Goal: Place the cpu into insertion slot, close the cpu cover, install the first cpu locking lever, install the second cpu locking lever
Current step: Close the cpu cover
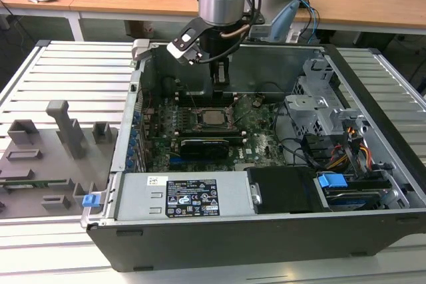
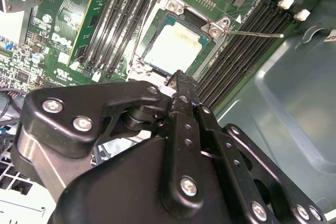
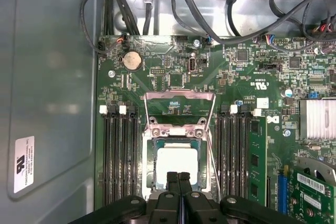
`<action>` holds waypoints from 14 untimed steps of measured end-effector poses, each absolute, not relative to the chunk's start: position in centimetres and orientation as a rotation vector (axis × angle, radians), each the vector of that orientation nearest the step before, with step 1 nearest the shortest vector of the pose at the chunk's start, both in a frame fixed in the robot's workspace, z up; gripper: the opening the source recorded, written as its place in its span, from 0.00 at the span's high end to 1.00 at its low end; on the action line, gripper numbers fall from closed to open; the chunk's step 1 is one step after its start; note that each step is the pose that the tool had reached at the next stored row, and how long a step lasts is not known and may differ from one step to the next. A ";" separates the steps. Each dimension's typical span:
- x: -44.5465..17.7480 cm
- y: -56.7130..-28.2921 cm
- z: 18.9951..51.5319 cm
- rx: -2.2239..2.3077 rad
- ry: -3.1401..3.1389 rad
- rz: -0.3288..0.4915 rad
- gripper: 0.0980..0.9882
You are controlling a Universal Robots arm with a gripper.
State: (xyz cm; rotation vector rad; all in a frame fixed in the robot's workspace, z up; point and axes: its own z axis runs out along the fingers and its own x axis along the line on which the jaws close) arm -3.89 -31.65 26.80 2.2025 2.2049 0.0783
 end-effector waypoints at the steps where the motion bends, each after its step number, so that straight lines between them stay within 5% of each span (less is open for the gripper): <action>1: -3.9 -31.6 26.9 2.202 2.205 0.078 0.99; 14: -2.6 -31.6 27.6 2.202 2.205 0.078 0.99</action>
